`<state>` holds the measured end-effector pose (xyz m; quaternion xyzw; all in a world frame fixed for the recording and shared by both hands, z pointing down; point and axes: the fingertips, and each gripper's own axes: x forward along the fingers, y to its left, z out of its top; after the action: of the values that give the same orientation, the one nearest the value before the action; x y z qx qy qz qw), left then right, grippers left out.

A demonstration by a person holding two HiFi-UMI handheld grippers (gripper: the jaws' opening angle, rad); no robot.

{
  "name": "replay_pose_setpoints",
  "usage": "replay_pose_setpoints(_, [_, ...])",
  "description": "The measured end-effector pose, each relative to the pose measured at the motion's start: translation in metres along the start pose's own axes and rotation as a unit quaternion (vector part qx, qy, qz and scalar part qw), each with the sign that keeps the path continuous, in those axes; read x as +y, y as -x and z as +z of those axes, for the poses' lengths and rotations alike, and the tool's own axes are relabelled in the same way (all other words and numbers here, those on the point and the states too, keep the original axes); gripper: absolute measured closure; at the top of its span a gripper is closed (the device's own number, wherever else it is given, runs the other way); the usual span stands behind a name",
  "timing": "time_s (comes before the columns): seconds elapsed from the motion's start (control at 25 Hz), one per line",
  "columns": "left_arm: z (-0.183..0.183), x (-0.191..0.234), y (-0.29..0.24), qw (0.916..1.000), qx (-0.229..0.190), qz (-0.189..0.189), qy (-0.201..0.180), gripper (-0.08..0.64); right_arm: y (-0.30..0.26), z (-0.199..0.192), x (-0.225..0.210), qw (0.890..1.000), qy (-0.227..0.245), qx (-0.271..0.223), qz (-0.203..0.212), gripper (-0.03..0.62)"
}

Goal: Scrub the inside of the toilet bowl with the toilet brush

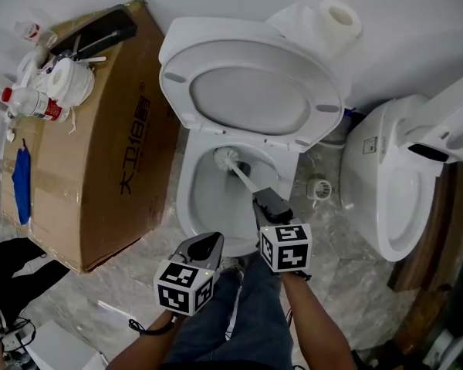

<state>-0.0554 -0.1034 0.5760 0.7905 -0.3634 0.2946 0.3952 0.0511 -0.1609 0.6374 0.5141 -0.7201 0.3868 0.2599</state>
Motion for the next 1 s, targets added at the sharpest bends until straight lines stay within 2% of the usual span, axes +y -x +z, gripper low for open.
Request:
replay_pose_setpoints(0.28, [-0.006, -0.013, -0.008, 0.9999, -0.001, -0.013, -0.004, 0.546, 0.029, -0.018, -0.043, 0.999, -0.01, 0.007, -0.051, 0.437])
replay_pose_setpoints(0.56, [-0.013, -0.018, -0.008, 0.9994, -0.005, -0.034, -0.004, 0.546, 0.059, -0.058, -0.052, 0.995, -0.019, 0.036, -0.088, 0.437])
replay_pose_setpoints(0.76, [-0.014, -0.016, -0.003, 0.9993, -0.013, -0.036, 0.001, 0.546, 0.083, -0.089, -0.038, 0.994, -0.019, 0.061, -0.087, 0.437])
replay_pose_setpoints(1.0, [-0.02, -0.015, 0.006, 0.9991, -0.02, -0.037, 0.011, 0.546, 0.107, -0.136, -0.002, 0.993, 0.0, 0.105, -0.061, 0.437])
